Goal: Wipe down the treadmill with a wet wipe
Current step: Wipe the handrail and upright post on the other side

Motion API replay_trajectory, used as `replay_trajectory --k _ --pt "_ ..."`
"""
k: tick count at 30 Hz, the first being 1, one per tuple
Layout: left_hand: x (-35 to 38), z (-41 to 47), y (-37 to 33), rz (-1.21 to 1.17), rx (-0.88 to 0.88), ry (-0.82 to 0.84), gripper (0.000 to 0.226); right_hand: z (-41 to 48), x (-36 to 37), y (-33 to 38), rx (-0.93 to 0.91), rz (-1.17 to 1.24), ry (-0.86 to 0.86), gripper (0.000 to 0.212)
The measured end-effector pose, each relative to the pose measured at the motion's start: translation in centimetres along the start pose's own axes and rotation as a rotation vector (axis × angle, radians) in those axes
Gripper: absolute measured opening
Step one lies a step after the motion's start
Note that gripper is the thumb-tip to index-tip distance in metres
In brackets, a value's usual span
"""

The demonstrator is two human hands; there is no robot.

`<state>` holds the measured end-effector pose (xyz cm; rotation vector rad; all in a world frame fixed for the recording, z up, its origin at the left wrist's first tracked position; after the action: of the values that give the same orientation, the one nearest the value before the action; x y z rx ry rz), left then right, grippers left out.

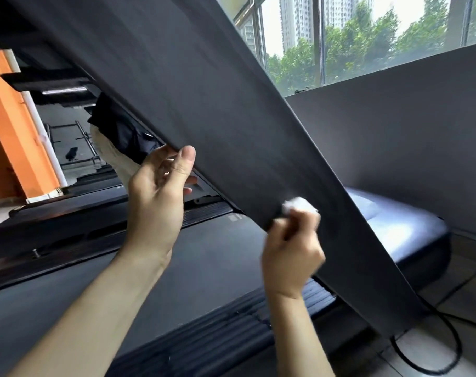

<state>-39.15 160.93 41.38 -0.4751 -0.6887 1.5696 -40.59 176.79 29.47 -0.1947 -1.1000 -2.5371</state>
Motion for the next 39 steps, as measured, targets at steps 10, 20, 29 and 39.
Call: replay_trajectory --k 10,20,29,39 --pt "3.4 -3.0 1.4 -0.039 -0.021 -0.077 0.019 2.6 0.2 6.5 -0.113 0.263 0.118 0.015" --pt "5.5 -6.0 4.7 0.03 -0.054 0.006 0.006 -3.1 -4.5 -17.8 0.883 -0.191 0.002 0.017" --pt "4.9 -5.5 5.7 0.023 0.011 0.032 0.02 1.2 -0.6 -3.8 0.106 0.136 0.015 0.014" --pt "5.5 -6.2 6.7 0.173 -0.062 0.079 0.031 -1.7 -5.0 -19.5 1.016 -0.081 -0.117 0.021"
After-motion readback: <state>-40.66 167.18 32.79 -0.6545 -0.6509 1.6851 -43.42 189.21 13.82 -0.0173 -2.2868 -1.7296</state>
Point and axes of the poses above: each hand's wrist, its own z-axis towards the middle knuckle, its own x-axis out of the palm, y = z × x, the point moved 2 cm from there along z, towards the middle knuckle, and after that the axes turned 2 degrees about x, right-handed, at the moved point
